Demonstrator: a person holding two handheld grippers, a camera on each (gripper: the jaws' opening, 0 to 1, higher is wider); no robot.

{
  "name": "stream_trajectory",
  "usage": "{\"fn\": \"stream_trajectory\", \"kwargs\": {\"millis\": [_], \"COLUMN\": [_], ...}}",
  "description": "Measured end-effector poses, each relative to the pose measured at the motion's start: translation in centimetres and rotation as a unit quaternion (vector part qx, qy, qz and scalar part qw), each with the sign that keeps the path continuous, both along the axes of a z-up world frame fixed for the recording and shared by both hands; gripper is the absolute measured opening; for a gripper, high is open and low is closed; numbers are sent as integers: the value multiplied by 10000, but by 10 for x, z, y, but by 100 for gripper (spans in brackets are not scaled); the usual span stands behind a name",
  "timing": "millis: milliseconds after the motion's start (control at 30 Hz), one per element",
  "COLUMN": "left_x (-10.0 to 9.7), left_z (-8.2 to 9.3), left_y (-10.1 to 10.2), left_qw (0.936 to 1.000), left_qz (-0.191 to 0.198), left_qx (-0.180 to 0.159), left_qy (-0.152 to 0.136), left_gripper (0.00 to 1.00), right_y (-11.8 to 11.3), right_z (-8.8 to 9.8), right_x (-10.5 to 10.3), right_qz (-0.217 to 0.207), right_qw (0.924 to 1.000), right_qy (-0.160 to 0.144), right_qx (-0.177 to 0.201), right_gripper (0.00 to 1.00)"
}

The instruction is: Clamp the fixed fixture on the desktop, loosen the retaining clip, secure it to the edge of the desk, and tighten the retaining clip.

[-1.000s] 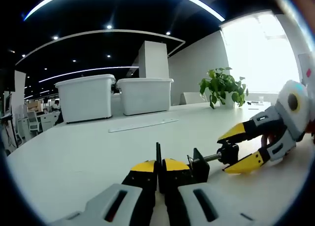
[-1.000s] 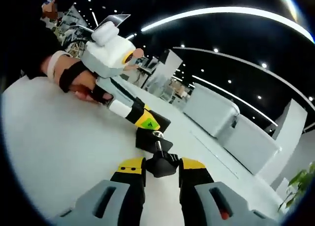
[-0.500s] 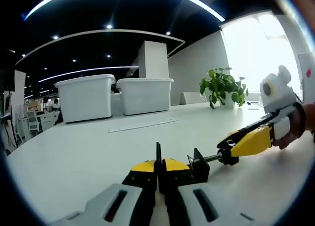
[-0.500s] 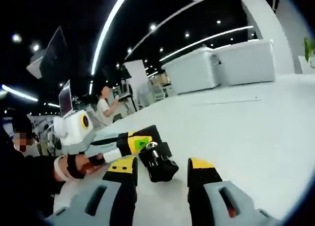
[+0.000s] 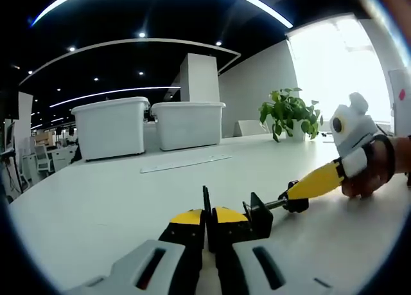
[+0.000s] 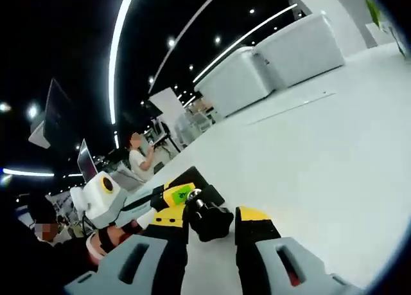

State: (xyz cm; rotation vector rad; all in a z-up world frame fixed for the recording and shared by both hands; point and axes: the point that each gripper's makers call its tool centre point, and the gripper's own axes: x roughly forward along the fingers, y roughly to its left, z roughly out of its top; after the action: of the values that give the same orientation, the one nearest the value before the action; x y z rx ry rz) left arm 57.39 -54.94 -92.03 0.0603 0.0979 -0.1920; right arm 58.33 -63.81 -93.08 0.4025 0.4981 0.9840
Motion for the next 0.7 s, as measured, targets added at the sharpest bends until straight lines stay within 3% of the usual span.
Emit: {"fn": "stream_trajectory", "kwargs": {"millis": [100, 200, 333, 367, 400, 433, 567, 667, 700], "left_x": [0, 0, 0, 0, -1, -1, -1, -1, -1], "left_z": [0, 0, 0, 0, 0, 0, 0, 0, 0], "left_y": [0, 0, 0, 0, 0, 0, 1, 1, 1], "left_qw": [10000, 10000, 10000, 10000, 10000, 10000, 10000, 10000, 10000], "left_qz": [-8, -8, -2, -2, -2, -3, -4, 12, 15], "left_qx": [11, 16, 25, 22, 24, 25, 33, 27, 16], "left_qy": [-1, -1, -2, -2, -3, -3, -3, 1, 5], "left_gripper": [6, 6, 6, 6, 6, 6, 6, 5, 5], "right_y": [0, 1, 3, 4, 5, 5, 5, 5, 5], "right_z": [0, 1, 5, 7, 8, 8, 5, 3, 2], "right_x": [3, 2, -3, -5, -6, -7, -8, -9, -9], "right_qz": [-17, 17, 244, 328, 449, 512, 606, 721, 767], "right_qw": [10000, 9998, 9904, 9839, 9721, 9638, 9405, 9142, 8996], "right_qy": [29, -170, -1230, -1592, -2098, -2385, -3006, -3539, -3805], "right_qx": [28, -70, -573, -740, -951, -1081, -1462, -1839, -2000], "right_gripper": [26, 26, 26, 26, 26, 26, 26, 25, 25]}}
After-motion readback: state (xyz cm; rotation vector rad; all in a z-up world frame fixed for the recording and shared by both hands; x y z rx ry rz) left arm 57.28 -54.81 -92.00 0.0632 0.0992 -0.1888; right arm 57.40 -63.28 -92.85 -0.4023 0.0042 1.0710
